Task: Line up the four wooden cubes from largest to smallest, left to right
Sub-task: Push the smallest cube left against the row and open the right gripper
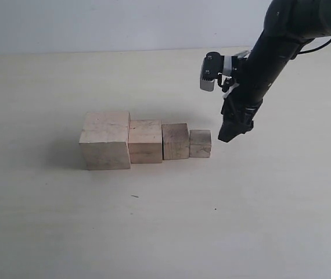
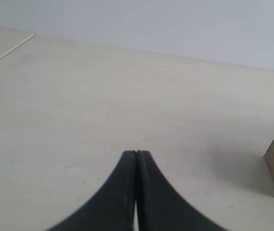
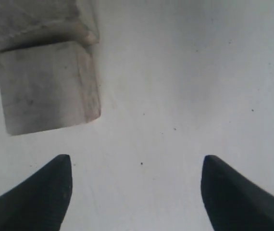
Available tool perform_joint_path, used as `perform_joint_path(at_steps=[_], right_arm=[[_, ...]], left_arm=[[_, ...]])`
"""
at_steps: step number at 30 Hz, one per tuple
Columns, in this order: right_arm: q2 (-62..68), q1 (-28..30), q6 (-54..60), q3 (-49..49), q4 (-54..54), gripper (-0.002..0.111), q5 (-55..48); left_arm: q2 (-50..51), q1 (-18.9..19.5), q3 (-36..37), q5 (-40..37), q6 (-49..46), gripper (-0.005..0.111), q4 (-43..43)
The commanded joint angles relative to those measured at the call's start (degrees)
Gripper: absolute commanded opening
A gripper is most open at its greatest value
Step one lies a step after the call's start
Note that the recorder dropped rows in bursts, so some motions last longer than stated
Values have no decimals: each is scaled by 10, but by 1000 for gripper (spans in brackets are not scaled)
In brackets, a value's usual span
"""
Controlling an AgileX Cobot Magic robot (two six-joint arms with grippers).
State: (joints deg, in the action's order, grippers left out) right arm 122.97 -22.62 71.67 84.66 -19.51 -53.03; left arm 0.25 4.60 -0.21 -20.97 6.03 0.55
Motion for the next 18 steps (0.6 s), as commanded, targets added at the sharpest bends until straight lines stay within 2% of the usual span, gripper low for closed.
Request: perform_joint_path(at_steps=[1,18], right_arm=[[7,0,-3,3,-15,70,24],[14,0,2,3,-60,70,25]], left_arm=[[-3,0,2,5,2,0,0],[-3,0,2,5,2,0,0]])
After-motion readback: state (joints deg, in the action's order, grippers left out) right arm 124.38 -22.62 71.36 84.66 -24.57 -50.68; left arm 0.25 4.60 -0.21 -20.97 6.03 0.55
